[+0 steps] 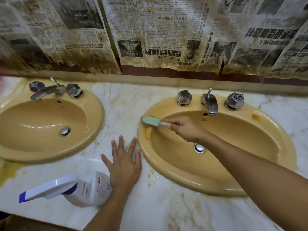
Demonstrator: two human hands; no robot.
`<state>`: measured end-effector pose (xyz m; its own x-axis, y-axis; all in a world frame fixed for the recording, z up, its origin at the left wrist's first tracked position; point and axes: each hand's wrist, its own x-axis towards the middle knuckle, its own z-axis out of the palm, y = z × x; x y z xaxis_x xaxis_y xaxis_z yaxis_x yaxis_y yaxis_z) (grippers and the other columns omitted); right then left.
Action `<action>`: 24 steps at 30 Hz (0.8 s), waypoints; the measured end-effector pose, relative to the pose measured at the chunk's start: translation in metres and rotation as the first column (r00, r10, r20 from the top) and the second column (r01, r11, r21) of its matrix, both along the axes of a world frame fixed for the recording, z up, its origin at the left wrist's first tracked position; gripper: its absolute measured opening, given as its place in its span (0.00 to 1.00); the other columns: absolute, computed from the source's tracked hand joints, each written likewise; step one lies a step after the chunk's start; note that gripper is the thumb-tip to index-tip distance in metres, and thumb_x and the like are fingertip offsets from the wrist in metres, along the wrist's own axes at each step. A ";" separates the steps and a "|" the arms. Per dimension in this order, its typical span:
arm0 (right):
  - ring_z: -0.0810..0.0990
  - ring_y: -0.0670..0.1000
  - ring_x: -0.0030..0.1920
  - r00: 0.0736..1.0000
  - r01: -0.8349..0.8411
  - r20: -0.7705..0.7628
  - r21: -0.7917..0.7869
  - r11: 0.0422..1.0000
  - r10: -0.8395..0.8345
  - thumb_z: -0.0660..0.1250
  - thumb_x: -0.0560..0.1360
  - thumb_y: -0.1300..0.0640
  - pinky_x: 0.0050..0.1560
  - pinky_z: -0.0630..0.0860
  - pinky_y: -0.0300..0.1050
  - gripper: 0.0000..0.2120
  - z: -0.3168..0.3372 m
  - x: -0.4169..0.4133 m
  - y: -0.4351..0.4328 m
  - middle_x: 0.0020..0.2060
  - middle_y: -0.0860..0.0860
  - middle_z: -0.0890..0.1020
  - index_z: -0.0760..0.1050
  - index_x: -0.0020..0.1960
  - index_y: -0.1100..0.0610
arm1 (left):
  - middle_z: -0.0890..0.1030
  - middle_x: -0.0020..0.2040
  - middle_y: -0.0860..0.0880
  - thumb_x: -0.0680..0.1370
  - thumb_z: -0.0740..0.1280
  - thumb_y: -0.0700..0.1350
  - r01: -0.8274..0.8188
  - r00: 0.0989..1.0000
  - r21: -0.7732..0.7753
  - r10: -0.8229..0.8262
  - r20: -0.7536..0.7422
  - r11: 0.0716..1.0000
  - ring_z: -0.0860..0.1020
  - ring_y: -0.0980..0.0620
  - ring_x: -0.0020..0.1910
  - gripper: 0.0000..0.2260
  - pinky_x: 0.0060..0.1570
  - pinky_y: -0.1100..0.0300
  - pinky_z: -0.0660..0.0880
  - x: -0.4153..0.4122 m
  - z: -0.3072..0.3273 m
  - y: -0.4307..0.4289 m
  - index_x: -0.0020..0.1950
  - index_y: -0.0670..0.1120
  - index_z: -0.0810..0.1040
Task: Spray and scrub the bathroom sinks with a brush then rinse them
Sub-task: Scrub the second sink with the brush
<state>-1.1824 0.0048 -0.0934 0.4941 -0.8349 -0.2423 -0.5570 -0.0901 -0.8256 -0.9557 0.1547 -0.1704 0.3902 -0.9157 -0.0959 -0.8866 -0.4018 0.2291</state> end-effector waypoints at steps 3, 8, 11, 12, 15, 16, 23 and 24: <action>0.77 0.35 0.49 0.999 -0.001 -0.042 -0.026 1.000 0.000 0.64 0.83 0.50 0.54 0.72 0.36 0.14 0.002 0.012 -0.010 0.53 0.35 0.83 0.79 0.68 0.42 | 0.46 0.85 0.53 0.82 0.40 0.65 0.000 1.000 -0.002 0.000 -0.004 1.000 0.39 0.50 0.83 0.27 0.76 0.30 0.40 0.001 0.000 0.000 0.82 0.67 0.52; 0.75 0.36 0.37 0.977 -0.178 -0.107 0.074 0.981 0.185 0.64 0.83 0.49 0.44 0.69 0.35 0.14 -0.004 -0.011 0.013 0.52 0.38 0.85 0.79 0.65 0.35 | 0.47 0.85 0.53 0.82 0.40 0.66 0.003 1.000 -0.008 -0.003 -0.005 1.000 0.40 0.50 0.83 0.28 0.77 0.30 0.41 0.000 0.000 0.002 0.82 0.66 0.52; 0.69 0.47 0.33 0.990 -0.143 0.002 0.137 0.980 0.144 0.65 0.82 0.47 0.36 0.68 0.44 0.13 -0.005 -0.020 0.018 0.44 0.55 0.84 0.80 0.63 0.33 | 0.47 0.85 0.53 0.82 0.40 0.66 0.006 1.000 -0.005 -0.006 -0.008 1.000 0.40 0.50 0.83 0.28 0.77 0.30 0.40 0.001 -0.001 0.001 0.82 0.66 0.52; 0.67 0.47 0.31 0.996 -0.093 0.017 0.127 0.987 0.092 0.64 0.83 0.48 0.31 0.67 0.43 0.13 -0.002 -0.018 0.016 0.35 0.53 0.79 0.80 0.63 0.35 | 0.47 0.85 0.53 0.82 0.40 0.66 0.007 1.000 -0.006 -0.007 -0.009 1.000 0.40 0.50 0.83 0.28 0.77 0.30 0.40 0.001 -0.001 0.002 0.82 0.66 0.52; 0.72 0.38 0.27 1.000 0.001 0.005 0.031 1.000 -0.001 0.63 0.84 0.52 0.27 0.64 0.29 0.13 0.007 -0.004 0.007 0.26 0.35 0.74 0.80 0.66 0.43 | 0.47 0.85 0.53 0.82 0.40 0.66 0.015 1.000 -0.012 -0.015 -0.012 1.000 0.39 0.50 0.83 0.28 0.76 0.30 0.40 0.001 -0.001 0.002 0.82 0.66 0.52; 0.73 0.32 0.29 1.000 0.009 -0.015 0.006 1.000 -0.008 0.63 0.84 0.52 0.30 0.65 0.27 0.14 0.007 0.001 0.006 0.27 0.30 0.75 0.79 0.67 0.44 | 0.47 0.85 0.53 0.82 0.40 0.66 0.016 1.000 -0.012 -0.016 -0.013 1.000 0.39 0.50 0.83 0.28 0.76 0.30 0.40 0.001 -0.002 0.002 0.82 0.66 0.52; 0.73 0.26 0.33 0.994 -0.103 -0.032 0.125 0.987 0.108 0.63 0.84 0.54 0.37 0.67 0.22 0.15 -0.004 -0.006 0.035 0.47 0.28 0.81 0.79 0.69 0.46 | 0.48 0.85 0.53 0.82 0.40 0.66 0.018 1.000 -0.024 -0.019 -0.018 1.000 0.40 0.50 0.83 0.27 0.76 0.29 0.41 0.001 -0.002 0.002 0.82 0.67 0.52; 0.75 0.26 0.38 0.995 -0.090 -0.026 0.127 0.988 0.094 0.63 0.84 0.52 0.42 0.69 0.24 0.14 -0.003 -0.004 0.037 0.45 0.26 0.80 0.79 0.68 0.44 | 0.49 0.85 0.53 0.82 0.40 0.66 0.017 1.000 -0.025 -0.017 -0.021 1.000 0.40 0.50 0.83 0.27 0.76 0.29 0.41 0.001 -0.002 0.002 0.82 0.67 0.52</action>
<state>-1.1869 0.0415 -0.0964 0.5577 -0.7484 -0.3590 -0.5776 -0.0393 -0.8154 -0.9548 0.1571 -0.1724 0.3727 -0.9244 -0.0808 -0.8882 -0.3806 0.2574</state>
